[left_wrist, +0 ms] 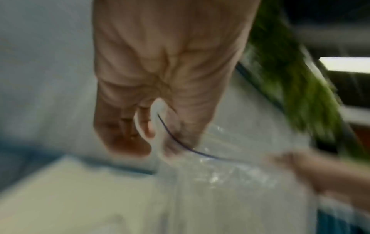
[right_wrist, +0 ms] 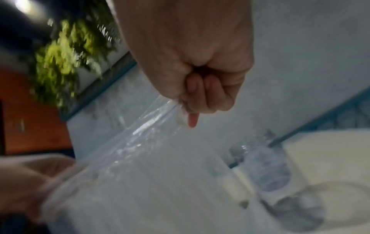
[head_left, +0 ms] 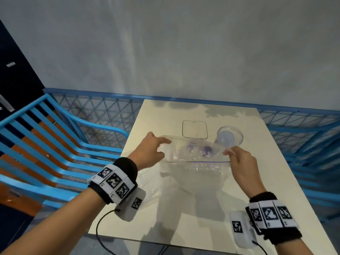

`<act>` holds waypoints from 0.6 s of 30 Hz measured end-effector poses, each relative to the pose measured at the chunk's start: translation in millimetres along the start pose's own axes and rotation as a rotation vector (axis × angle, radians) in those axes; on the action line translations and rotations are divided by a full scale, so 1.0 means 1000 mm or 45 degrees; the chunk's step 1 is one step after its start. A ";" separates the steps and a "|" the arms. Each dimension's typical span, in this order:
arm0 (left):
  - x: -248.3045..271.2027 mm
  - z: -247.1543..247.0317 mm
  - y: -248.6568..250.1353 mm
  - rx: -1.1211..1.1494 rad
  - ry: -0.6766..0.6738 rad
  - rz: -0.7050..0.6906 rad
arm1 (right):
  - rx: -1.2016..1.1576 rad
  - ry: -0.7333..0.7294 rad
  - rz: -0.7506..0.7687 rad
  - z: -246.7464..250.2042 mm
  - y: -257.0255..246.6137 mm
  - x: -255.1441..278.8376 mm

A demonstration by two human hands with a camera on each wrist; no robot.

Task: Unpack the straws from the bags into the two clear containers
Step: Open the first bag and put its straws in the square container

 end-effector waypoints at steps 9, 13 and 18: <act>-0.003 -0.073 0.023 1.040 -0.408 0.039 | -0.090 -0.174 -0.211 -0.035 0.020 0.023; -0.004 -0.089 0.015 0.907 -0.397 0.013 | 0.018 -0.138 -0.272 -0.040 0.046 0.026; -0.003 -0.085 0.008 0.343 -0.459 -0.091 | 0.078 -0.150 -0.330 -0.033 0.053 0.037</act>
Point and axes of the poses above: each hand's wrist, its own x-axis away from the middle knuckle, its own z-axis out of the back of the hand, y = z × x, the point moved 7 cm from there along -x, towards the middle knuckle
